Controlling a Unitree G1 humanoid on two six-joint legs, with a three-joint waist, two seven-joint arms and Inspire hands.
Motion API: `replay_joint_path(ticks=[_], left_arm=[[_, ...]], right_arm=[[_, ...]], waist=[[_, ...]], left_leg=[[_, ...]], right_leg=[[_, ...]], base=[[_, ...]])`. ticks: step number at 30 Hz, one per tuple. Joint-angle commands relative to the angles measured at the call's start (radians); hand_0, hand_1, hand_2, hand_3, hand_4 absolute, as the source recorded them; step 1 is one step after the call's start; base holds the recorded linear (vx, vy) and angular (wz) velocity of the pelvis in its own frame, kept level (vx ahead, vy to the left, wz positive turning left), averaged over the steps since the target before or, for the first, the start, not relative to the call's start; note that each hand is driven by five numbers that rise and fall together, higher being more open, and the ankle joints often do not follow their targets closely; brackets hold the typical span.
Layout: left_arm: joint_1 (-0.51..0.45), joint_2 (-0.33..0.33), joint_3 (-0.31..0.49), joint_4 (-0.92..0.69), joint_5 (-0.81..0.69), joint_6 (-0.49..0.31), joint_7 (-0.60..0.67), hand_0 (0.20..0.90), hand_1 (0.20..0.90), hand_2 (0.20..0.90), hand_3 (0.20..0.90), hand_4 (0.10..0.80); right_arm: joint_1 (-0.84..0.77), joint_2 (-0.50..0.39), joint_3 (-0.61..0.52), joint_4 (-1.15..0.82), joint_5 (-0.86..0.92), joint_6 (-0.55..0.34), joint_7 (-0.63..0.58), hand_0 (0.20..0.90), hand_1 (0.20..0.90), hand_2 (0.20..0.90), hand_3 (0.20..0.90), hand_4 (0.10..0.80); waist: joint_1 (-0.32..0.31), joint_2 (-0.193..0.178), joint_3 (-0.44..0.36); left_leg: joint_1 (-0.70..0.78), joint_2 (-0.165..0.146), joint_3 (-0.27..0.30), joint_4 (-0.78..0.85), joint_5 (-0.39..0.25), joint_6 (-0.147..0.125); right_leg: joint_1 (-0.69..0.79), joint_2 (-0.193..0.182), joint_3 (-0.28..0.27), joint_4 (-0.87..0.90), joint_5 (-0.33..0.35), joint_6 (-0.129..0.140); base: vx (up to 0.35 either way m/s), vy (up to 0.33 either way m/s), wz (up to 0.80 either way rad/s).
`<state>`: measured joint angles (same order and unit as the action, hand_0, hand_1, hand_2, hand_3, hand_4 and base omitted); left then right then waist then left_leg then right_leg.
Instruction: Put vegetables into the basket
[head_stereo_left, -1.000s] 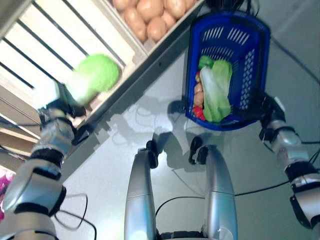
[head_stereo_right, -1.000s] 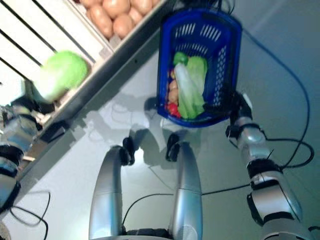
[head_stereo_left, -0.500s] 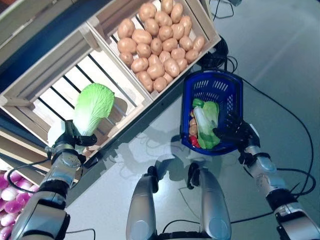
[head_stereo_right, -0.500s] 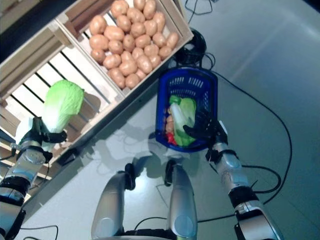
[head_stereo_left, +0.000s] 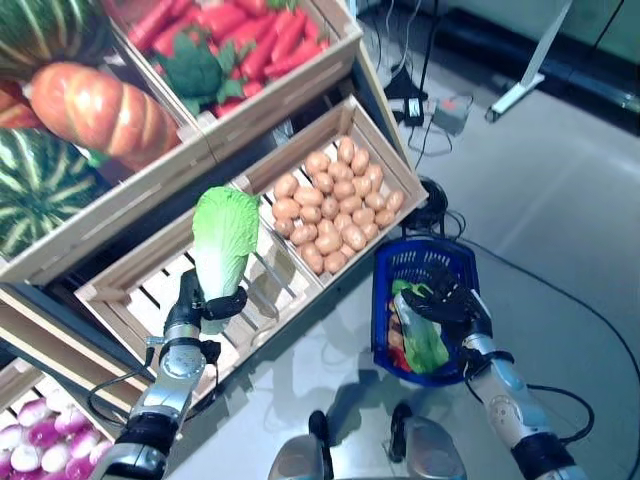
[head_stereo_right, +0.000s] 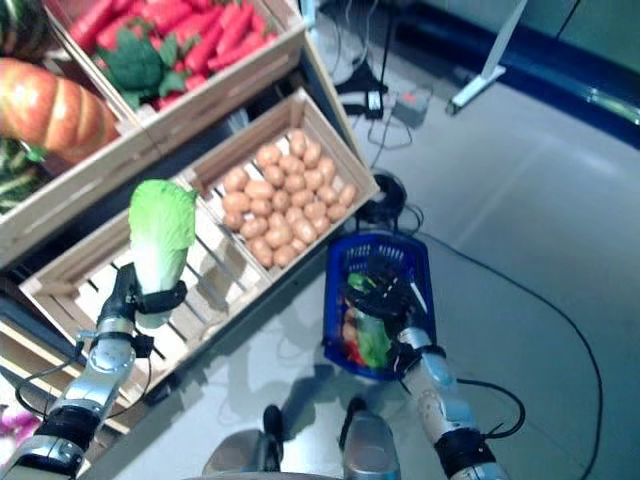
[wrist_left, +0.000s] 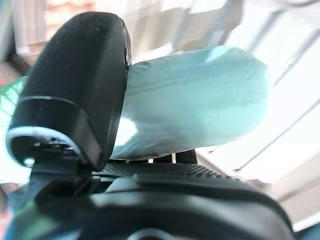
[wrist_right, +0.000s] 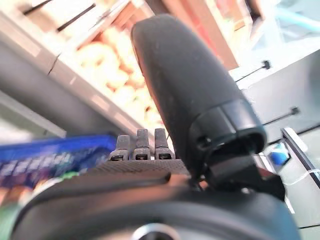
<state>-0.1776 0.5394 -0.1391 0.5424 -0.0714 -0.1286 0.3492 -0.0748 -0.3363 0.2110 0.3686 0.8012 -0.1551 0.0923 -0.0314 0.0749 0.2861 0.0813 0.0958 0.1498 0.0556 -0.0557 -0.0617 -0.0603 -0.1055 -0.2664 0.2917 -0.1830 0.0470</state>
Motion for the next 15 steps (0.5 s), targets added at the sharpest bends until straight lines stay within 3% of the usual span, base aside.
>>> replay_joint_path(ticks=[1, 6, 15], left_arm=[[-0.045, 0.068, 0.048, -0.092, 0.023, -0.124, 0.072, 0.300, 0.300, 0.300, 0.300, 0.400], [-0.089, 0.054, 0.004, -0.149, 0.079, -0.134, 0.076, 0.300, 0.300, 0.300, 0.300, 0.400], [-0.149, 0.016, -0.090, -0.187, 0.208, -0.122, 0.134, 0.300, 0.300, 0.300, 0.300, 0.400]], right_arm=[[-0.024, 0.070, 0.033, -0.084, 0.076, -0.024, 0.121, 0.900, 0.900, 0.900, 0.900, 0.800], [-0.046, 0.104, 0.088, -0.119, 0.183, 0.039, 0.198, 0.900, 0.900, 0.900, 0.900, 0.800], [-0.094, 0.140, 0.152, -0.200, 0.279, 0.093, 0.167, 0.900, 0.900, 0.900, 0.900, 0.800]], waist=[[0.008, -0.039, -0.132], [0.017, -0.047, -0.175], [0.025, -0.063, -0.209]], left_leg=[[-0.012, -0.086, 0.012, -0.002, -0.026, 0.058], [0.048, -0.084, 0.006, -0.107, 0.006, 0.055], [0.066, -0.081, -0.022, -0.143, 0.007, 0.053]], right_leg=[[0.156, -0.008, -0.032, -0.206, 0.058, -0.026], [0.208, 0.009, -0.043, -0.293, 0.097, -0.012], [0.245, 0.028, -0.058, -0.342, 0.114, -0.006]], base=[[0.015, -0.038, 0.03], [0.009, -0.064, 0.07], [-0.003, -0.053, 0.03]])
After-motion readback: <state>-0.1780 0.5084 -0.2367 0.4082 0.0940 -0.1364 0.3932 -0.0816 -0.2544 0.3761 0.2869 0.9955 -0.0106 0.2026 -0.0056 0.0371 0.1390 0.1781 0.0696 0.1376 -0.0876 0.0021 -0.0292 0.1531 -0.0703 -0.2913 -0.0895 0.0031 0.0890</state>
